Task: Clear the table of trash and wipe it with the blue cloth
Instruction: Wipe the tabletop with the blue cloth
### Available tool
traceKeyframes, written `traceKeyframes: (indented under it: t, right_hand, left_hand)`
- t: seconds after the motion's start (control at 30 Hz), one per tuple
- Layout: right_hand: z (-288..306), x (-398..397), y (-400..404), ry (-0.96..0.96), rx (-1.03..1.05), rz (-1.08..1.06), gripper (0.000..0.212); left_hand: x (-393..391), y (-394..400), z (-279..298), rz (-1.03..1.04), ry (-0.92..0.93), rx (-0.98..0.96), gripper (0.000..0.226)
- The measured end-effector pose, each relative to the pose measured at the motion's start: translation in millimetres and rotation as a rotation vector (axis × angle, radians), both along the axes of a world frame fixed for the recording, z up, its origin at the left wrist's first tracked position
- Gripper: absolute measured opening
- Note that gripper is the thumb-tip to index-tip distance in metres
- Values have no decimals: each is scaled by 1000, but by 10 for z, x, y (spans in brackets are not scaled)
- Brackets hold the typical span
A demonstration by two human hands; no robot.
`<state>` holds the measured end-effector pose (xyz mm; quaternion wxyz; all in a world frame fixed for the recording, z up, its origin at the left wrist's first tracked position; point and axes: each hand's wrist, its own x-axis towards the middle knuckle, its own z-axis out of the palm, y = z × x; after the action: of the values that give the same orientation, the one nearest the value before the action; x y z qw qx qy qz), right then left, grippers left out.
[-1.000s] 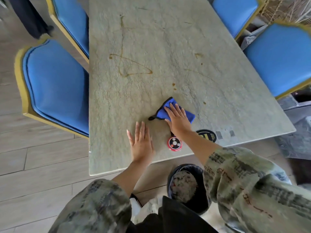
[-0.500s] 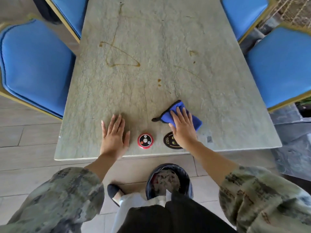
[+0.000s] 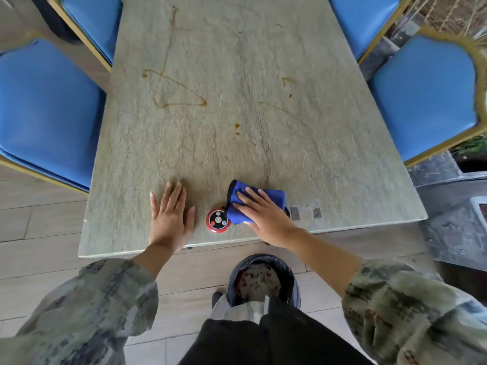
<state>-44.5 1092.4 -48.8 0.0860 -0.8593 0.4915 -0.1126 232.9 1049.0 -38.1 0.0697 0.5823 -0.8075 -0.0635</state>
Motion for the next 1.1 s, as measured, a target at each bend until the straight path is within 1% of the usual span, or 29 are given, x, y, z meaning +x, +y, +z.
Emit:
traceKeyframes:
  t: [0.03, 0.07, 0.1, 0.2, 0.23, 0.27, 0.33, 0.4, 0.47, 0.53, 0.6, 0.67, 0.77, 0.87, 1.0, 1.03, 1.1]
  right_hand:
    - [22, -76, -11, 23, 8, 51, 53]
    - [42, -152, -34, 36, 15, 56, 54]
    - [72, -212, -55, 35, 29, 10, 55]
    - [137, -181, -17, 1, 74, -232, 54]
    - [142, -106, 30, -10, 78, -261, 53]
    - [125, -23, 103, -16, 64, -242, 53]
    - [68, 96, 314, -1, -6, -105, 57]
    - [32, 33, 490, 36, -41, 31, 62]
    - [60, -112, 537, 84, -29, 154, 66]
    - [121, -216, 435, 137, 6, 222, 67]
    - [173, -196, 256, 123, 41, 162, 65]
    - [208, -34, 138, 71, 86, 17, 59]
    - [172, 221, 214, 7, 69, -128, 52]
    - [82, 203, 447, 46, 6, -87, 56]
    - [110, -8, 529, 65, 52, 45, 66]
    - [127, -23, 472, 57, 69, 39, 65]
    - [163, -24, 296, -5, 116, -71, 58]
  left_hand:
    - [-1, -2, 1, 5, -6, 1, 64]
    - [-1, -5, 2, 6, -12, 6, 65]
    - [0, -7, 3, 4, -15, 12, 65]
    - [1, -13, 8, -3, -14, -2, 65]
    - [1, -12, 9, -5, -10, -1, 64]
    - [1, -7, 10, -5, -5, 0, 64]
    - [0, -7, 7, -2, 1, -5, 65]
    - [3, -9, 9, -2, -7, 7, 65]
    - [6, -6, 13, -9, -7, 9, 65]
    - [7, -7, 17, -14, 0, 10, 66]
    - [6, -12, 16, -13, -10, 6, 66]
    - [11, -9, 16, -10, -6, 4, 67]
    - [13, -9, 13, -13, 5, -1, 67]
    - [8, -5, 18, -14, -9, 6, 67]
    - [-12, 2, 19, -7, -80, 19, 67]
    - [-23, 0, 16, -5, -99, 25, 68]
    - [-56, -4, 3, 4, -138, 36, 69]
